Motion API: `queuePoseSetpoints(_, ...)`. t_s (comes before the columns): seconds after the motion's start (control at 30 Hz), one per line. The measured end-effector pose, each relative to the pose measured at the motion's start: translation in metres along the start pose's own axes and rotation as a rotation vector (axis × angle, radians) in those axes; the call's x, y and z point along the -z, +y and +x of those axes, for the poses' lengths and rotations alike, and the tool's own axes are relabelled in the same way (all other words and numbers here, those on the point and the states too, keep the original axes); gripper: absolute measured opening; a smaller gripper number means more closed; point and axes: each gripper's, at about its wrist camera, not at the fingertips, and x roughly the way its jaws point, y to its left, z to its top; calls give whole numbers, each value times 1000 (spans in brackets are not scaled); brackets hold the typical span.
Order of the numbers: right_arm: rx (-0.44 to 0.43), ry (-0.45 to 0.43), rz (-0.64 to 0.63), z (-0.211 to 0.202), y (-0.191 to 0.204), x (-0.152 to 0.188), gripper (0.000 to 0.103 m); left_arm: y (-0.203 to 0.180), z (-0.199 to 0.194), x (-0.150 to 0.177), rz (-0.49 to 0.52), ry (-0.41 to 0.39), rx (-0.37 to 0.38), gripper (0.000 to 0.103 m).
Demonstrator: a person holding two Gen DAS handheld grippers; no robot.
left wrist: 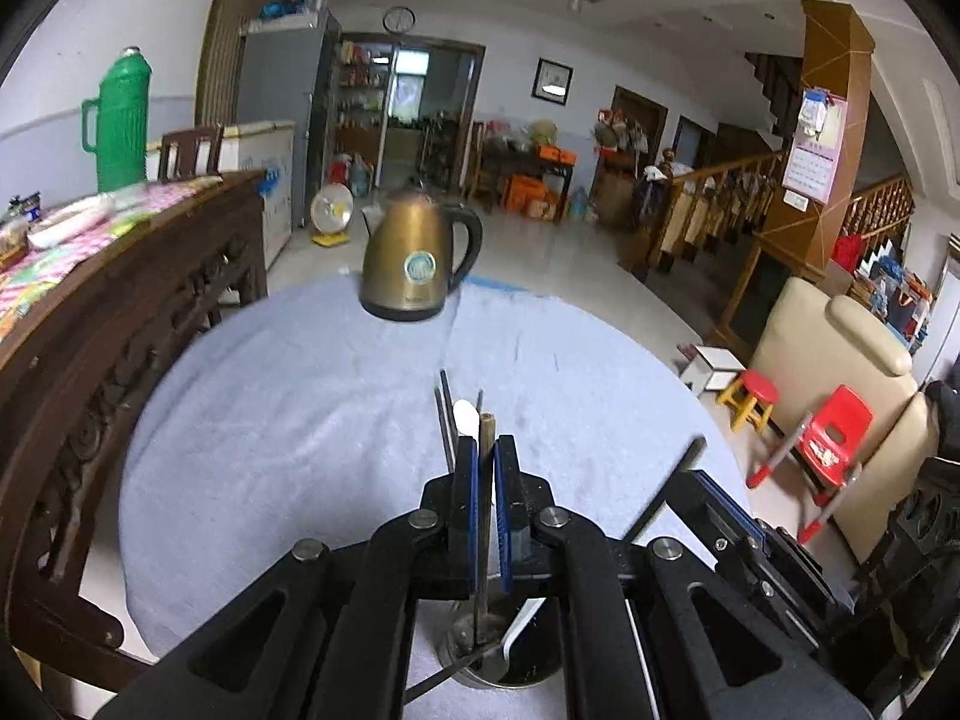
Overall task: Organize utensils
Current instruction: 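Lower the chopsticks into the cup and open both tools, then withdraw both open tools from the cup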
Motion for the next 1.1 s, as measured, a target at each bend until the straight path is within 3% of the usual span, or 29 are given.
queuePoseSetpoints(0.03,-1,-2,4,-1,-2,0,13,0,-1,0,-1,1,7,5)
queuePoseSetpoints(0.07,-4,-7,10,-4,-4,0,25,0,-2,0,0,1,12,7)
queuePoseSetpoints(0.1,-5,-9,17,-6,-7,-1,47,-1,-3,0,4,2,24,8)
queuePoseSetpoints(0.17,-13,-30,42,-12,-11,-3,67,0,-9,-2,1,-10,41,14)
queuePoseSetpoints(0.2,-15,-56,50,-17,-12,-4,67,1,-12,-3,-2,-19,47,18)
queuePoseSetpoints(0.27,1,-73,42,-22,-14,-6,67,3,-22,-6,-12,-51,59,36)
queuePoseSetpoints(0.4,32,-79,57,-25,-23,-9,67,9,-40,-12,-39,-108,65,50)
queuePoseSetpoints(0.53,60,-63,80,-26,-34,-8,67,19,-59,-14,-60,-156,-8,60)
queuePoseSetpoints(0.6,71,-52,88,-28,-39,-6,67,18,-67,-9,-36,-167,-96,69)
queuePoseSetpoints(0.8,95,-8,86,-31,-47,-4,67,12,-73,6,70,-148,-237,74)
queuePoseSetpoints(1.1,104,-5,77,-37,-44,-2,67,19,-82,3,106,-185,-346,76)
